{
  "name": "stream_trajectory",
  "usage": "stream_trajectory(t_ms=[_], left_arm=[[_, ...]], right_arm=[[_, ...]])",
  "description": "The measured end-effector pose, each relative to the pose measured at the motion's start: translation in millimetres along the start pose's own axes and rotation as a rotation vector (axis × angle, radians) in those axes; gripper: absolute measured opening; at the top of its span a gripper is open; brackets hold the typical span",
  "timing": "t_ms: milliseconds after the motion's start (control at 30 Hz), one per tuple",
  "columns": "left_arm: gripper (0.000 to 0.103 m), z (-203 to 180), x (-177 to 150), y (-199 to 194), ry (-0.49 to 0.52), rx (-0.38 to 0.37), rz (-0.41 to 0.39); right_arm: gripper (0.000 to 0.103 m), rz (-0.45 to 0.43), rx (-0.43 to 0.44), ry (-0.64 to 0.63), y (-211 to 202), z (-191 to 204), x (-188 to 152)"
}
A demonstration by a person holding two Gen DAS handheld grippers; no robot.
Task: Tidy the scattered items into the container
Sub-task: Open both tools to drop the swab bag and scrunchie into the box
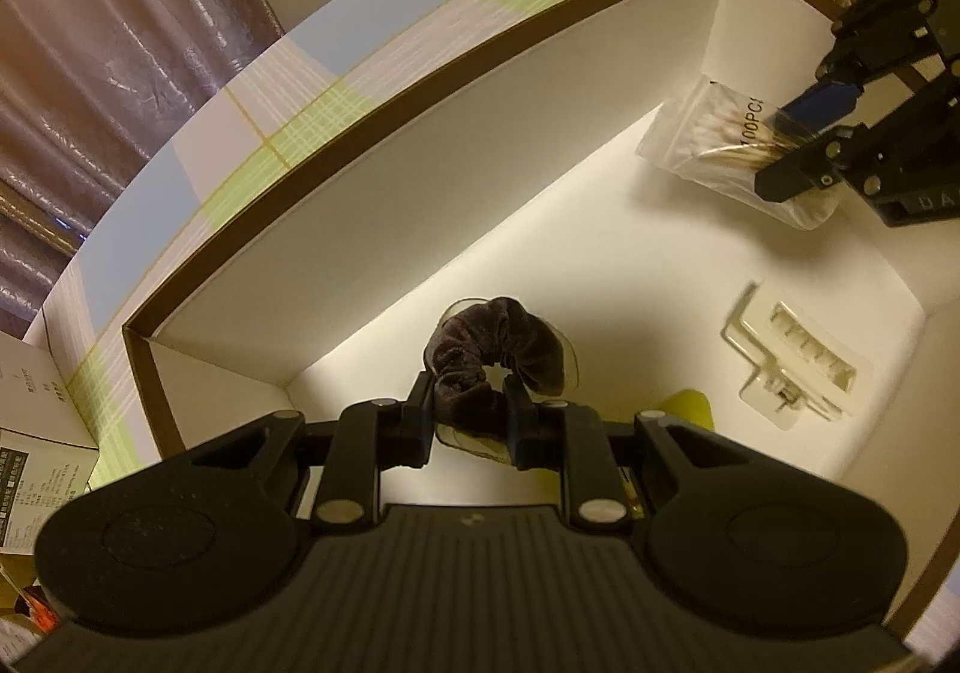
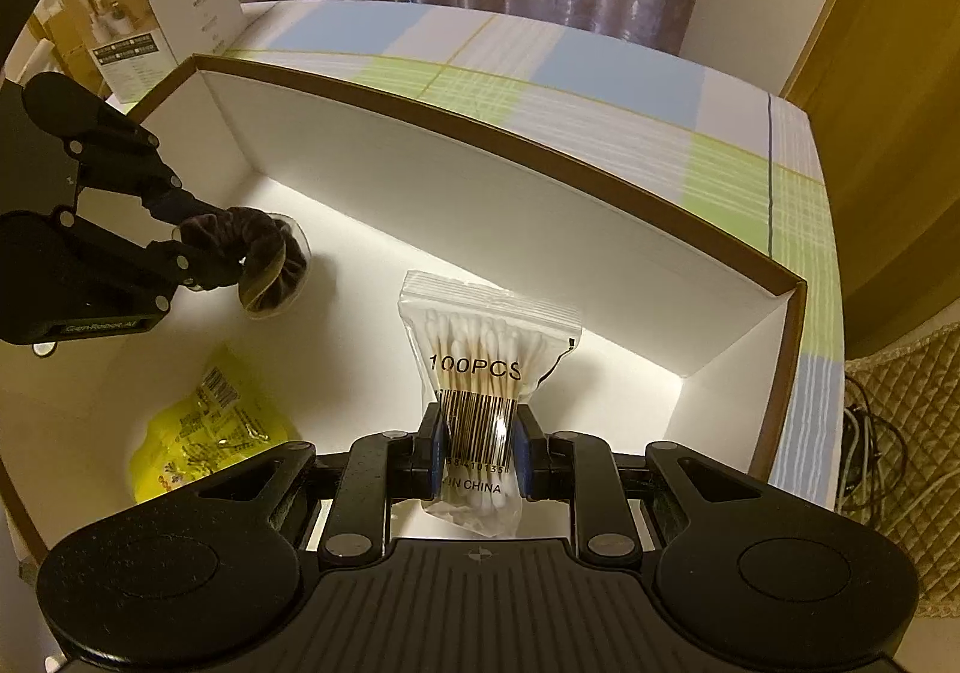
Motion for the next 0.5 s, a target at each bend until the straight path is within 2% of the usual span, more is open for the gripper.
stream_trajectory(t_ms=[200, 300, 333, 367, 400, 433, 467, 500], left_arm=[[0.019, -4, 3, 5, 0.013, 0.000, 0.003], [0.021, -5, 4, 7, 0.007, 0.007, 0.003], [0.023, -5, 3, 7, 0.007, 0.010, 0.005], [0.024, -6, 3, 7, 0.009, 0.014, 0.006], [0.024, -6, 3, 6, 0.012, 0.019, 0.004], [0.025, -6, 2, 5, 0.012, 0.022, 0.002], [0.030, -5, 1, 4, 0.008, 0.024, 0.000], [0.035, -5, 1, 3, 0.001, 0.027, -0.004]], right_arm=[[0.025, -0.001, -0.009, -0.006, 4, 3, 1], [0.025, 0.009, 0.009, -0.056, 6, 7, 1], [0.036, 0.009, 0.009, -0.076, 6, 9, 0], [0.055, 0.004, -0.002, -0.097, 5, 12, -1], [0.100, -0.021, -0.023, -0.117, 2, 14, -2], [0.103, -0.068, -0.037, -0.140, -3, 16, -3], [0.103, -0.097, -0.035, -0.165, -7, 19, -3], [0.103, -0.093, -0.030, -0.178, -9, 21, -4]])
Point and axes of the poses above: each gripper's, at about its wrist camera, not at the fingertips, and y roughly the way its jaws point, z to its left, x to its top, the point moved 3 cm from there along y, roughly the way its jaws point, and after that the axes turned 6 degrees about y, right-handed, at the moved point
